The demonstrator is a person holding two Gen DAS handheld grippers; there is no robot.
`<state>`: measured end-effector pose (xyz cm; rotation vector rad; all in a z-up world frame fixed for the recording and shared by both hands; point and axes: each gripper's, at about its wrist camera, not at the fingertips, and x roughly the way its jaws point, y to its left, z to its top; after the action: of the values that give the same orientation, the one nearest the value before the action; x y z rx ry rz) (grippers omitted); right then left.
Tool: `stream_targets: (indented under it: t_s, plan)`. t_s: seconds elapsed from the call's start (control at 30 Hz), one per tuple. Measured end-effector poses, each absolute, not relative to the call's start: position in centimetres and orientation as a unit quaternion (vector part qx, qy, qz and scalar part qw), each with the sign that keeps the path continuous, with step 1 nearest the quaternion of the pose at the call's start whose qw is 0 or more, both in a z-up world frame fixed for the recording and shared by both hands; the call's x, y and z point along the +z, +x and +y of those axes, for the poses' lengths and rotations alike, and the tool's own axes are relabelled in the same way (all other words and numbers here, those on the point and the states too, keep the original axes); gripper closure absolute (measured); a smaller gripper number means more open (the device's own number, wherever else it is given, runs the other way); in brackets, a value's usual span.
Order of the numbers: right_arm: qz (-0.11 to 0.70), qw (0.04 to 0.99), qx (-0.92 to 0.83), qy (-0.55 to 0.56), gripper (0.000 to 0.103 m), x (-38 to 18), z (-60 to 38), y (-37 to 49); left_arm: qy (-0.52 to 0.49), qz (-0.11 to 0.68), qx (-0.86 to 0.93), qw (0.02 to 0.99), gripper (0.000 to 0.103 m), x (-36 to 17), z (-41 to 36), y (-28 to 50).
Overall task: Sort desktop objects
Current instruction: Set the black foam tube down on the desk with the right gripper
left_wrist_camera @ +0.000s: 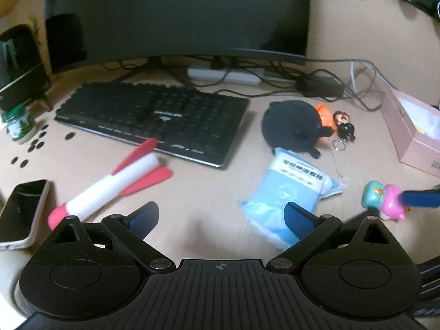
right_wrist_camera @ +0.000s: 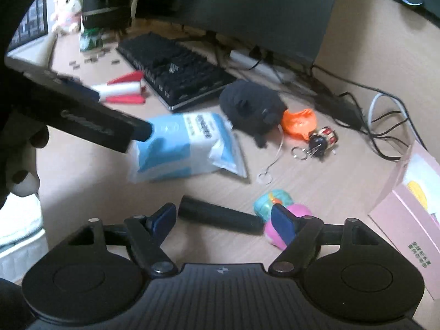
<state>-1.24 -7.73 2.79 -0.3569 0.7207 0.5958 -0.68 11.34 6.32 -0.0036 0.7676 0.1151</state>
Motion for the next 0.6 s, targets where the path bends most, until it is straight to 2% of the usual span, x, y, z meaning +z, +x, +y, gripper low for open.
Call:
stream_targets:
  t_s: [0.03,0.17,0.37,0.47,0.53,0.6]
  plan:
    - [0.343,0.88,0.284,-0.164,0.017,3.1,-8.6,-1.7,-0.008,0.376,0.057,0.925,0.003,6.3,11.6,-1.1]
    - [0.35,0.893,0.246,-0.139,0.017,3.3,-11.9,-2.4,-0.033,0.391,0.035,0.919,0.003,6.0,11.4,-3.0]
    - [0.364,0.903,0.203,-0.104,0.018,2.1,-13.5,0.3,-0.02,0.404,-0.019,0.914,0.003,5.3,8.8,-4.1]
    - [0.366,0.902,0.207,-0.103,0.033,1.3,-12.7,1.7,0.012,0.393,-0.026,0.919,0.003,5.2,7.2,-3.6]
    - [0.375,0.897,0.206,-0.11,0.052,0.7,-12.1,2.2,0.047,0.381,-0.019,0.923,0.003,5.1,6.3,-2.6]
    - [0.378,0.897,0.199,-0.113,0.054,0.5,-12.2,1.9,0.074,0.379,-0.019,0.922,0.003,4.6,5.8,-1.2]
